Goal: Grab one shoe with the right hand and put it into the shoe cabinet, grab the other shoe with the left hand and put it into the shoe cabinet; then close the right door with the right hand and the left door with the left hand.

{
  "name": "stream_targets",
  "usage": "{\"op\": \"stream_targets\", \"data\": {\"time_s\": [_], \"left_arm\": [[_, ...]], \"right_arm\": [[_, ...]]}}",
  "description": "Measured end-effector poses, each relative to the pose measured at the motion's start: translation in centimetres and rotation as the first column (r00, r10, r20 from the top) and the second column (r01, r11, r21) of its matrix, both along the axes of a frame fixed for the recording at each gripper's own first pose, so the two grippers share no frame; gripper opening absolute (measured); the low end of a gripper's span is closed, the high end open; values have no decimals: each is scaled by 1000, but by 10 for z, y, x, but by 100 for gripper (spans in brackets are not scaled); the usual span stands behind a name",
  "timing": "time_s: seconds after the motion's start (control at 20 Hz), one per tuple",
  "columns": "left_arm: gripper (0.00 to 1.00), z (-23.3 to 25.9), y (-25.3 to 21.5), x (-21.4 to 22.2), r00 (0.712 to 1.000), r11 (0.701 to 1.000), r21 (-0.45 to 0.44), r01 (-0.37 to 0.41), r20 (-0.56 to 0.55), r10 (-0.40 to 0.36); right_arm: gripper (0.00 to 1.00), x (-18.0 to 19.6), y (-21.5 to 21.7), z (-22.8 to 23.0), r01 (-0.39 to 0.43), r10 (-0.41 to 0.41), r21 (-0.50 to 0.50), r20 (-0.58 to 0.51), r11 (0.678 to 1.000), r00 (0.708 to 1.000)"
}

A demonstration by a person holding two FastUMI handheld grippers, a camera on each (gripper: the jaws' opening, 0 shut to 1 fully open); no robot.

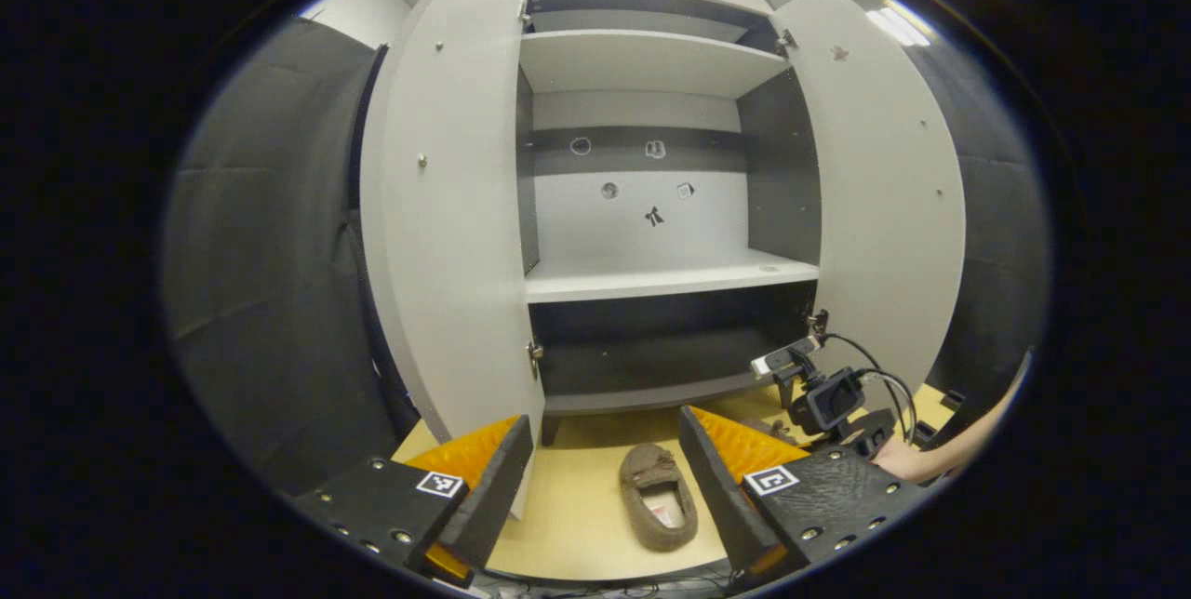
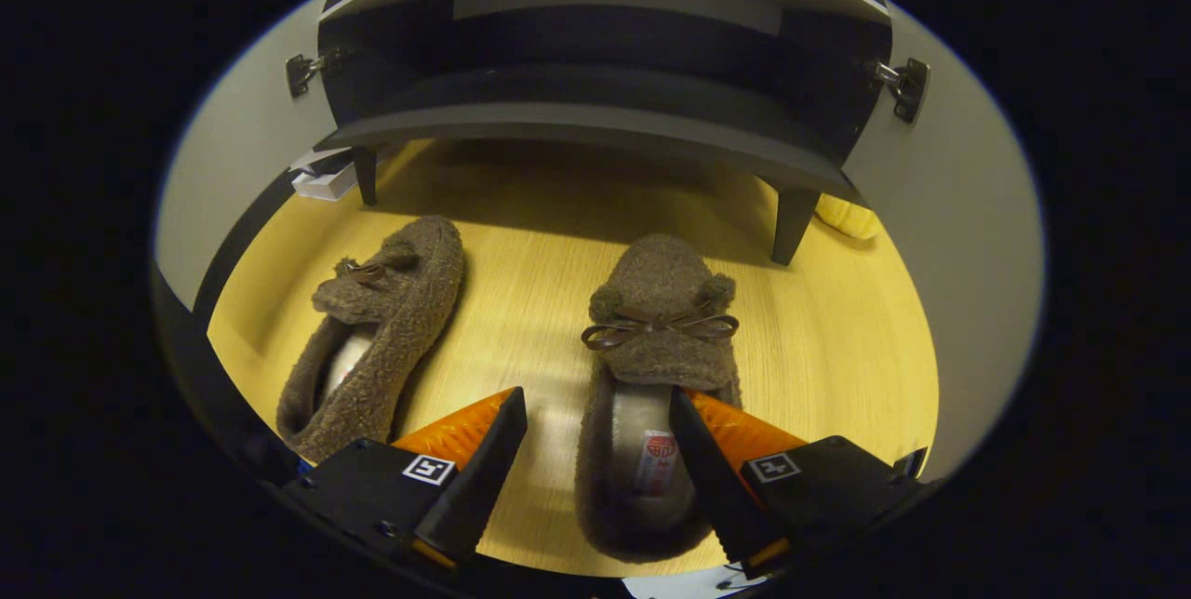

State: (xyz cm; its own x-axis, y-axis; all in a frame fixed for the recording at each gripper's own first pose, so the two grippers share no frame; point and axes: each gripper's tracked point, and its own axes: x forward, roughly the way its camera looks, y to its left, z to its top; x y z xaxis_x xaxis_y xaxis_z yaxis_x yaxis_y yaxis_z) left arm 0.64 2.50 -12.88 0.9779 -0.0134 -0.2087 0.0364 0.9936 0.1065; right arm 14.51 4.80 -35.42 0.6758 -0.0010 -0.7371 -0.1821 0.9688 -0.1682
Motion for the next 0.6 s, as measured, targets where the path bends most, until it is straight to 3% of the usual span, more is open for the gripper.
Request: {"op": "stream_targets", "data": {"time_s": [0.05, 0.1, 0.15, 0.25, 0.3, 0.35, 0.4, 0.6], "left_arm": [[86, 0, 0, 0, 1000, 1000, 0, -2, 0, 2], [93, 0, 0, 1, 1000, 1000, 2, -4, 0, 4], [86, -1, 1, 0, 1000, 1000, 4, -7, -2, 7], [86, -3, 1, 0, 1000, 1000, 4, -11, -5, 11], [86, -2, 1, 1, 1000, 1000, 2, -10, -3, 10], [93, -2, 2, 0, 1000, 1000, 4, -11, 1, 11], [93, -1, 2, 0, 1000, 1000, 7, -13, 3, 13], [93, -3, -1, 0, 1000, 1000, 2, 2, 2, -2]], "right_arm": [[95, 5, 1, -2, -2, 2, -6, 1, 1000, 1000], [96, 11, 3, -5, -5, 5, -17, 2, 1000, 1000], [96, 17, 2, -7, -4, 4, -35, 4, 999, 1000], [93, 27, -5, -17, 29, -29, -90, -3, 996, 1000], [85, 28, -13, -8, 60, -57, -122, 23, 991, 998], [68, 34, -17, -12, 88, -84, -130, 32, 988, 996], [51, 33, -17, -11, 104, -101, -121, 31, 987, 994], [38, 37, -18, -13, 89, -89, -161, 9, 983, 996]]}}
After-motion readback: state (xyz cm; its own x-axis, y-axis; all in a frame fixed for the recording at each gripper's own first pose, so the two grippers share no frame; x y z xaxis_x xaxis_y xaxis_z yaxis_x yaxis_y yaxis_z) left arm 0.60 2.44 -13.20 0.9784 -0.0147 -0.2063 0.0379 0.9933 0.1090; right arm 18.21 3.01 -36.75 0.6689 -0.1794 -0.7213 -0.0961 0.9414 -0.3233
